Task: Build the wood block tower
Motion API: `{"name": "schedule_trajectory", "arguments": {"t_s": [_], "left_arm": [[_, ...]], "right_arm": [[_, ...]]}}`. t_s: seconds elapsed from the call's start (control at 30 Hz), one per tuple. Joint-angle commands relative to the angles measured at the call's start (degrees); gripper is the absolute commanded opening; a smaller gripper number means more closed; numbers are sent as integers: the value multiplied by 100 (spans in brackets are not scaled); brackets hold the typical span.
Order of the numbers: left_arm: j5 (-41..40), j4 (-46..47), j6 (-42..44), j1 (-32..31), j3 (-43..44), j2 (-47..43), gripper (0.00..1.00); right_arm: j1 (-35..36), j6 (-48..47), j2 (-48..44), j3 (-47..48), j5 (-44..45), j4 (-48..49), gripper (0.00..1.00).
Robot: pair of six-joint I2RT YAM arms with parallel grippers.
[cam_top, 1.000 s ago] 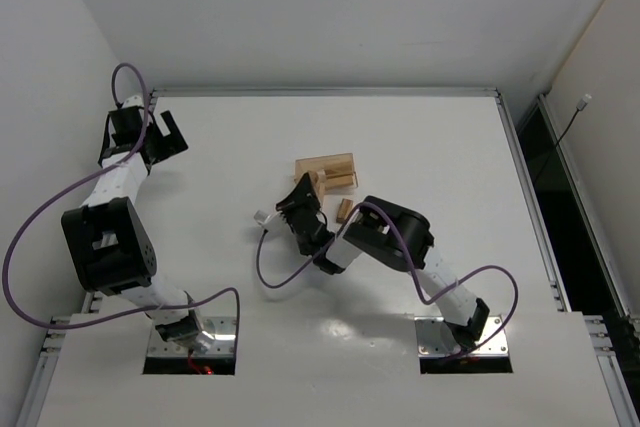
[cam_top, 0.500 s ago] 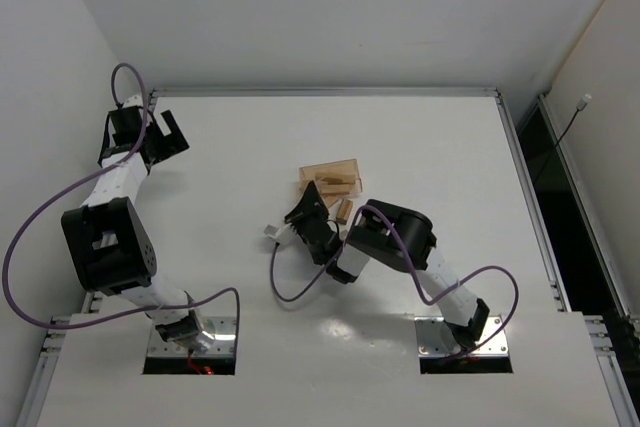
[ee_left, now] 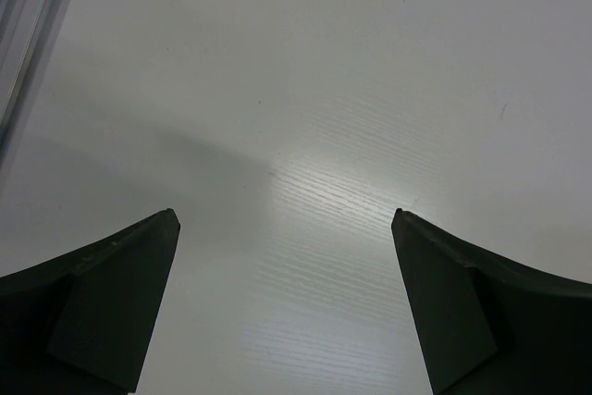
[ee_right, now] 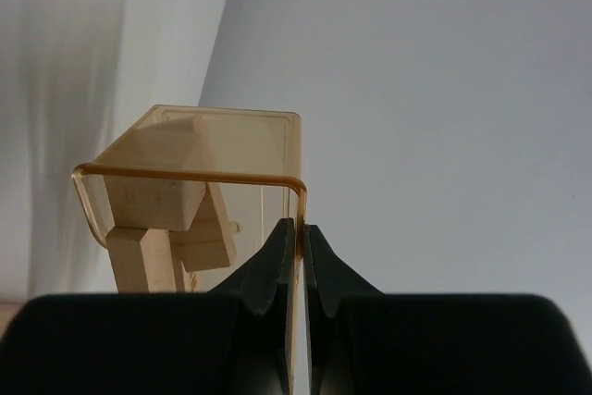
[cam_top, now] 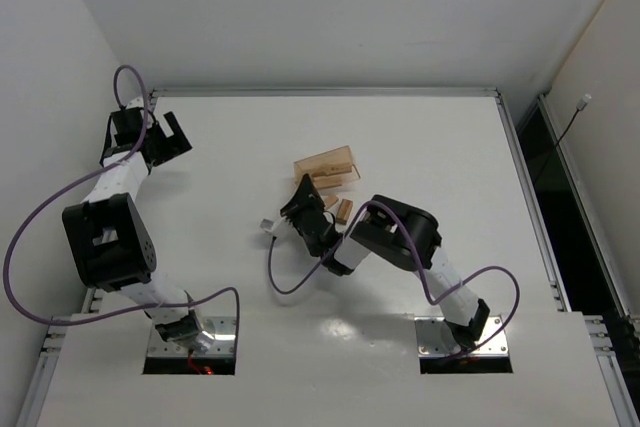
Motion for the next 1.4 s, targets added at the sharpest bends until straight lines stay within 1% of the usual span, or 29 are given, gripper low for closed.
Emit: {"name": "schedule_trajectory", "arguments": {"t_s": [0.0,0.13,0.3,0.33,0.4,0.53,0.63,0.73,0.83,0.97,1.23,1.37], "left_arm": [[150,151,-114,77,210,37,100],[150,203,-114,77,157,37,100],[264,203,-52,77,157,37,100],[264,203,-52,77,226,37,100],[316,203,-105,77,279,37,100],[317,264,-105,77,210,-77,100],[317,265,-105,77,78,-77,100],[317,318,-105,77,-45,-77,100],[317,318,-105,77,16,-77,100],[317,318,-105,77,130,-25,100],[370,318,-105,24,130,-77,100],[370,318,-158,24,130,-77,100]], "right_arm": [[-41,-197,51,-302,-48,2897,0],[-41,-249,158,-356,-135,2897,0],[-260,-592,-272,13,-461,2897,0],[-261,-645,-342,14,-618,2897,0],[-322,-715,-527,14,-620,2897,0],[-322,-715,-580,-29,-296,2897,0],[-270,-663,-292,-258,-67,2897,0],[-270,-531,-45,-259,22,2897,0],[-270,-531,175,-49,22,2897,0],[-322,-531,176,241,-109,2897,0],[-489,-856,-290,1058,-418,2897,0],[-489,-918,-405,1069,-488,2897,0]]}}
